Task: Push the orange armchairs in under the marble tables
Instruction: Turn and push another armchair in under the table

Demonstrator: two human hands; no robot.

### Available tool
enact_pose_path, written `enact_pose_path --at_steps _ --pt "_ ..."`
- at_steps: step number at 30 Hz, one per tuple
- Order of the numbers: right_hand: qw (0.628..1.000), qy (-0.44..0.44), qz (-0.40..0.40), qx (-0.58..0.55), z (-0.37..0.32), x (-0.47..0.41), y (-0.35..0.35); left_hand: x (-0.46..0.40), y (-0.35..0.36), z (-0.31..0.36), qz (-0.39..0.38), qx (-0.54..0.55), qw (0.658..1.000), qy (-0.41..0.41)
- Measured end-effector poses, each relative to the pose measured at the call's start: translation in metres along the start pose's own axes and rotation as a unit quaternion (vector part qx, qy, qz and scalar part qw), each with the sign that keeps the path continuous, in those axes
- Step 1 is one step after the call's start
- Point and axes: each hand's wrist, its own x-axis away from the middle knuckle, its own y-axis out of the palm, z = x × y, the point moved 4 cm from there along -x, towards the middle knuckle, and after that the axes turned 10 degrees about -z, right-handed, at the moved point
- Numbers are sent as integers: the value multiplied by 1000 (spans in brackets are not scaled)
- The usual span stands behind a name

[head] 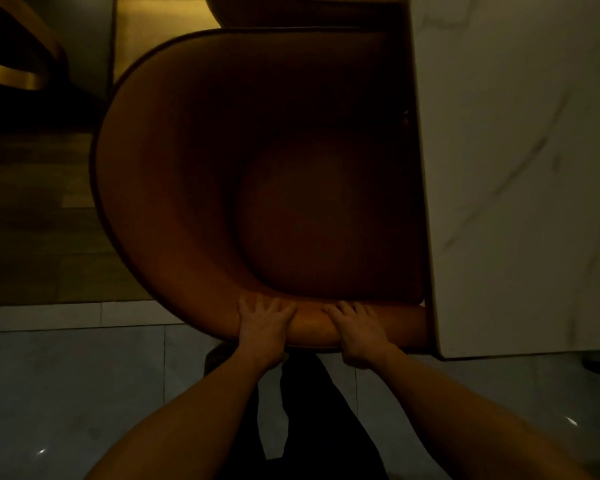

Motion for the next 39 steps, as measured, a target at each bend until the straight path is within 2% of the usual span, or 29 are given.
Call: enact_pose_path --at_steps 11,20,27,34,39 --pt "1000 5 5 -4 2 -4 3 -3 0 0 19 -1 1000 6" --pt "997 47 56 -8 -10 18 -1 27 -8 -13 98 -3 994 56" --pt "995 74 55 -26 -44 36 -8 83 -24 -73 142 -38 989 -15" --pt "992 3 63 -113 -103 42 -46 123 -62 -136 152 -44 984 -82" --pt "983 -35 47 -171 -158 38 -84 131 -85 -180 132 -25 990 -46"
